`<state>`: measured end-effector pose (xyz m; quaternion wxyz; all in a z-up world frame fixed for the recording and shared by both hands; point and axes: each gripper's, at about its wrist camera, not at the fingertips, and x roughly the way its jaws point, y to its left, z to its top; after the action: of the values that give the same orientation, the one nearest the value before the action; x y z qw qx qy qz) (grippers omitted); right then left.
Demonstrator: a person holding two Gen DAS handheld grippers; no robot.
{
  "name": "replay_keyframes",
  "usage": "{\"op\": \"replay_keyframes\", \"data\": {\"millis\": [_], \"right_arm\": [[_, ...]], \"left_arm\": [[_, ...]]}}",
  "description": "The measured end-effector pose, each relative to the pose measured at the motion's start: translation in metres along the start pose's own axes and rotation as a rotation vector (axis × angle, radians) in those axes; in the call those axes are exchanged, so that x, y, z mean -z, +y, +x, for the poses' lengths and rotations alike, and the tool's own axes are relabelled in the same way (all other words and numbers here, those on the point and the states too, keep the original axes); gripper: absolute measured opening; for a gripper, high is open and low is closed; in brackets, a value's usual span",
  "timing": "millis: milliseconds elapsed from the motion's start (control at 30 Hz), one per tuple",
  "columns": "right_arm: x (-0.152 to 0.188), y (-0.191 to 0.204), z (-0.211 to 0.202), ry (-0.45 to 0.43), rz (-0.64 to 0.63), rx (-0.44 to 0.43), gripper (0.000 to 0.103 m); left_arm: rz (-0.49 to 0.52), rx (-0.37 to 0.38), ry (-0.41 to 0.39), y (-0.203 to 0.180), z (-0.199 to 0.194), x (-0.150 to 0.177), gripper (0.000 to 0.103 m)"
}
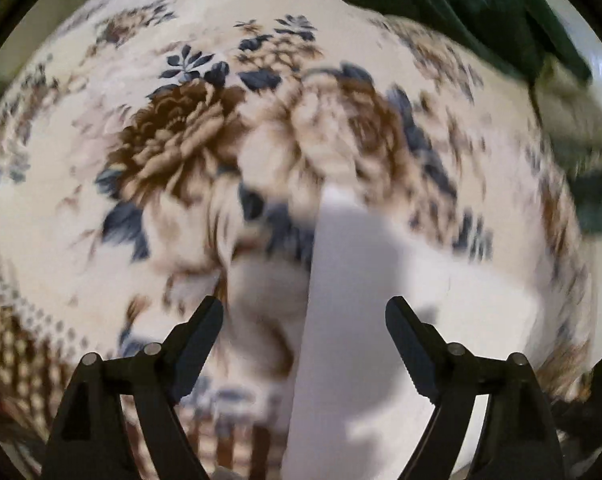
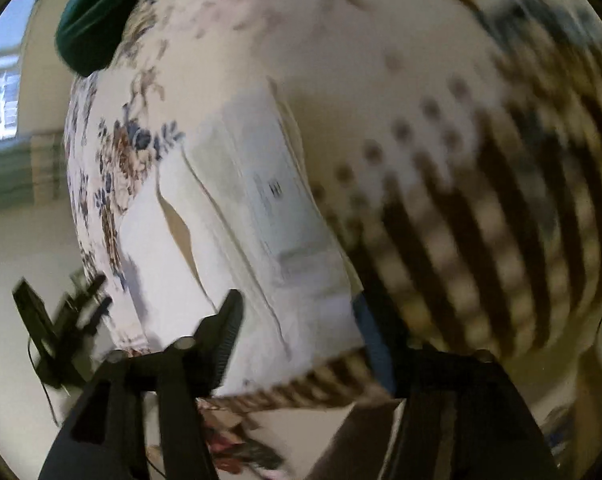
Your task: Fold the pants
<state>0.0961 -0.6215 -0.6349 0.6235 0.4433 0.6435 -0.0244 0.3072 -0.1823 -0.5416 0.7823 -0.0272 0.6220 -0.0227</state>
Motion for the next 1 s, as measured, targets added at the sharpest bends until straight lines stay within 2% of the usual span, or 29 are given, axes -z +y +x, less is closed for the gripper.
{"op": "replay_keyframes", "data": {"millis": [67,133,267,300,433,500,567,600,667,733,800,900,933,1000], "right_arm": [[0.011,-0.011,-0.001,-0.019,0.091,-0.045,0.068],[0.017,-0.022,-0.003,-0.036,0.177,-0.095,0.068],[0.027,-0.036,-0.005,-0.038,0.308,-0.156,0.068],[0.030,-0.039,-0.003,-0.030,0.332,-0.139,0.068],[0.031,-0.039,0.029,0.051,0.305,-0.120,0.068],[0.031,-0.041,0.043,0.038,0.309,-0.179,0.067],[0.031,-0.040,0.045,-0.011,0.294,-0.191,0.039],[0.031,-0.037,0.044,-0.035,0.266,-0.154,0.037],[0.035,-0.032,0.040,-0.070,0.239,-0.137,0.028],[0.037,-0.027,0.036,-0.091,0.194,-0.112,0.027],[0.036,-0.022,0.036,-0.091,0.158,-0.113,0.031],[0.033,-0.023,0.045,-0.029,0.132,-0.185,0.063],[0.033,-0.022,0.051,0.004,0.117,-0.225,0.068],[0.032,-0.018,0.060,0.027,0.068,-0.260,0.071]], "left_arm": [[0.054,-0.089,0.001,-0.015,-0.002,0.027,0.083],[0.080,-0.138,0.014,-0.025,0.003,0.047,0.083],[0.058,-0.122,0.072,-0.036,0.020,0.072,0.083],[0.055,-0.124,0.074,-0.037,0.023,0.074,0.083],[0.052,-0.126,0.065,-0.042,0.025,0.075,0.083],[0.047,-0.124,0.063,-0.043,0.025,0.073,0.083],[0.043,-0.122,0.064,-0.044,0.025,0.072,0.083],[0.039,-0.119,0.064,-0.044,0.025,0.071,0.083],[0.031,-0.112,0.066,-0.042,0.027,0.069,0.083],[0.020,-0.102,0.070,-0.039,0.030,0.063,0.083],[-0.009,-0.073,0.080,-0.032,0.030,0.061,0.083],[-0.114,0.063,0.090,-0.007,0.031,0.057,0.083],[-0.159,0.115,0.095,0.003,0.033,0.056,0.083],[-0.207,0.186,0.111,0.016,0.040,0.053,0.083]]}}
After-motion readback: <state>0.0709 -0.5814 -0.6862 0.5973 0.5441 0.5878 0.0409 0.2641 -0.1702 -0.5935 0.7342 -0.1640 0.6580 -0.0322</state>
